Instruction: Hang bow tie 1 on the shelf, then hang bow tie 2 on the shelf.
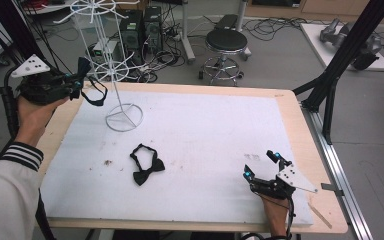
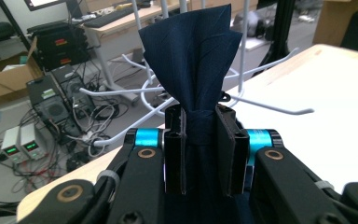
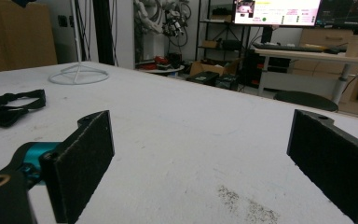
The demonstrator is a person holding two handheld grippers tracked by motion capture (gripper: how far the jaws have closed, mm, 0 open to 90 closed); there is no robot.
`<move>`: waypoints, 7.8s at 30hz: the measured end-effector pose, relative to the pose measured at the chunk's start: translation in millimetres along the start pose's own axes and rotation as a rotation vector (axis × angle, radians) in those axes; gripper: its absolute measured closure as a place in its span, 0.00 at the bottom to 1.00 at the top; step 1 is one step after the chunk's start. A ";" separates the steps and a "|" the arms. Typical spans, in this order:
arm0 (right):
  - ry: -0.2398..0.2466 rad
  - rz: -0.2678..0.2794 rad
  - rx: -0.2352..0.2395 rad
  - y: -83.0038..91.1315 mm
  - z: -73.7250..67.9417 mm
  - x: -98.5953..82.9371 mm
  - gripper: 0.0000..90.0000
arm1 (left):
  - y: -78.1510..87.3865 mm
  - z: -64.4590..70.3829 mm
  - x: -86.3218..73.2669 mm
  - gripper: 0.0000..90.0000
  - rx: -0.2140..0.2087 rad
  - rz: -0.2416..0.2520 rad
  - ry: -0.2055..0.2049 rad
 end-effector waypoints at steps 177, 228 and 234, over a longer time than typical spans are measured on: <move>-0.015 0.021 0.008 1.5 1.6 0.7 0.07 | -23.3 213.2 -48.2 0.22 -0.480 -0.324 -0.121; -0.029 0.024 0.008 2.3 1.8 0.6 0.07 | -78.7 249.7 -86.0 0.46 -0.631 -0.713 -0.237; -0.028 0.022 0.008 2.4 1.8 0.6 0.07 | -81.2 250.1 -87.2 0.54 -0.632 -0.725 -0.224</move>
Point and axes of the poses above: each handheld gripper's, and its own axes: y roughly backward along the jaws, x roughly out of its top, z roughly to its right, the point moved 5 cm from there along -y, roughly forward along the jaws, and after that the axes turned 11 degrees about -y, right-handed, at the moved point
